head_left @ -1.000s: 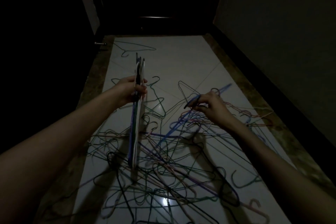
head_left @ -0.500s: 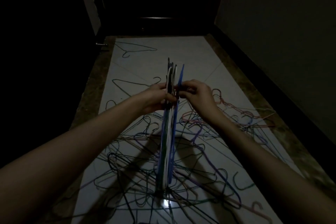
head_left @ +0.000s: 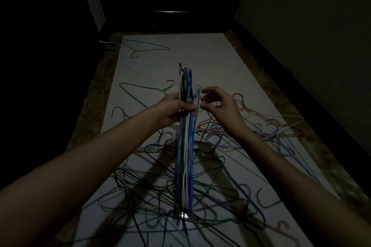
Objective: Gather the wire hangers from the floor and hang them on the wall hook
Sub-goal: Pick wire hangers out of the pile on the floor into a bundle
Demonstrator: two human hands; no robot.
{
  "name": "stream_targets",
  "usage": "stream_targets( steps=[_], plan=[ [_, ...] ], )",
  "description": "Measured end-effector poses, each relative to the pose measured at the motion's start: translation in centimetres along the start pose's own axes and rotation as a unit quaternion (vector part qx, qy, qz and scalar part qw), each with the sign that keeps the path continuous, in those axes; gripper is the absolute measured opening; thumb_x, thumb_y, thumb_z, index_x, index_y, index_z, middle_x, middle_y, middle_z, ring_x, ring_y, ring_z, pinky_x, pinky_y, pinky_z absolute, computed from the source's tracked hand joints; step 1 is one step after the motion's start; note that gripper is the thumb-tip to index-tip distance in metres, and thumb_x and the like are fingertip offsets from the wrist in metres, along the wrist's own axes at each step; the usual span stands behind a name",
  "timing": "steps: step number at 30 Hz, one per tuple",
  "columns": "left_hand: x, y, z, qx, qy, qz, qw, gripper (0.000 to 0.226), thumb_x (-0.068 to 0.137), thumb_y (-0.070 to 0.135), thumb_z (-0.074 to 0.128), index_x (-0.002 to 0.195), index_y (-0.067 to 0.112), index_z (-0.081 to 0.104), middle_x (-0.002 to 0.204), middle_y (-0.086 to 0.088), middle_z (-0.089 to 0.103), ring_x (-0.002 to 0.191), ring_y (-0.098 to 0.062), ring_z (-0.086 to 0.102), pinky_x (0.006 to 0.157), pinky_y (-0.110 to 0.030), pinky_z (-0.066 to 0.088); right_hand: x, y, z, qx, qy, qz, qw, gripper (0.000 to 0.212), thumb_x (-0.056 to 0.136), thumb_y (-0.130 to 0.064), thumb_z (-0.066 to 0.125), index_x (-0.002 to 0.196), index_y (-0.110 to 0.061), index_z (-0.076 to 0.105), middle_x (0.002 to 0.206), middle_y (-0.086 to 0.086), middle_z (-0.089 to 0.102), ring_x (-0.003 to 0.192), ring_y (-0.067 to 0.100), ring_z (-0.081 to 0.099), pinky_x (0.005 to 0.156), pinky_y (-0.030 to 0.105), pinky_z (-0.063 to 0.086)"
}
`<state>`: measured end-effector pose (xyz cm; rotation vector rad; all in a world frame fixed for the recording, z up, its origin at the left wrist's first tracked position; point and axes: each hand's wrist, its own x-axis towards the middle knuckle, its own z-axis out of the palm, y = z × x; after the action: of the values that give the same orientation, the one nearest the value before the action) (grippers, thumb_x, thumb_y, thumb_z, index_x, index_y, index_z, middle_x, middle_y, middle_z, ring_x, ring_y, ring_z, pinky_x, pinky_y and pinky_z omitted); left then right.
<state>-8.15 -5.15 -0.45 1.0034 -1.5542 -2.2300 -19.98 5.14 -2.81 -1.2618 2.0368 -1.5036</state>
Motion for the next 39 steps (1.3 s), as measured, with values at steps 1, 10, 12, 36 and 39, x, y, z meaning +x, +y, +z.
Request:
stream_targets(
  steps=[1,10,12,36,39],
  plan=[
    [0.1,-0.1,0.0,-0.011,0.001,-0.007,1.0,0.03,0.084,-0.014,0.053,0.101,0.01,0.061,0.076,-0.012,0.061,0.06,-0.018,0.063,0.052,-0.023,0.055,-0.3,1.2,-0.3,-0.011,0.0,0.009,1.0,0.027,0.08,-0.004,0.068,0.104,-0.015,0.061,0.09,-0.001,0.064,0.085,0.006,0.06,0.072,0.014,0.048],
    [2.7,-1.4,-0.1,0.006,-0.01,-0.044,0.999,0.023,0.086,-0.012,0.052,0.092,0.01,0.057,0.078,-0.012,0.061,0.068,-0.018,0.062,0.07,-0.027,0.051,-3.5,11.5,-2.7,-0.059,0.017,0.157,0.986,0.018,0.086,0.002,0.057,0.095,-0.013,0.059,0.081,-0.001,0.061,0.077,0.011,0.06,0.069,0.024,0.049],
    [3.3,-1.6,-0.2,0.007,-0.027,-0.036,0.999,0.023,0.085,-0.012,0.053,0.089,0.011,0.056,0.081,-0.014,0.059,0.072,-0.021,0.06,0.079,-0.031,0.048,-4.2,12.9,-2.7,-0.059,0.01,0.182,0.982,0.018,0.088,0.004,0.054,0.097,-0.011,0.059,0.08,0.001,0.06,0.071,0.007,0.059,0.061,0.016,0.048],
    [3.8,-1.1,-2.0,0.069,-0.021,0.006,0.997,0.027,0.086,-0.018,0.048,0.088,0.009,0.054,0.088,-0.013,0.059,0.07,-0.015,0.066,0.059,-0.019,0.056,-7.0,16.7,2.4,-0.241,-0.104,0.184,0.947,0.023,0.09,-0.015,0.053,0.112,-0.014,0.059,0.099,0.007,0.067,0.089,0.022,0.061,0.066,0.027,0.039],
    [3.2,-0.5,-2.2,0.067,-0.016,0.011,0.998,0.028,0.085,-0.018,0.049,0.088,0.009,0.053,0.087,-0.012,0.059,0.064,-0.013,0.065,0.055,-0.018,0.054,-6.8,16.3,2.2,-0.284,-0.106,0.171,0.937,0.028,0.09,-0.017,0.054,0.118,-0.015,0.057,0.107,0.007,0.066,0.097,0.024,0.06,0.073,0.031,0.044]
  ],
)
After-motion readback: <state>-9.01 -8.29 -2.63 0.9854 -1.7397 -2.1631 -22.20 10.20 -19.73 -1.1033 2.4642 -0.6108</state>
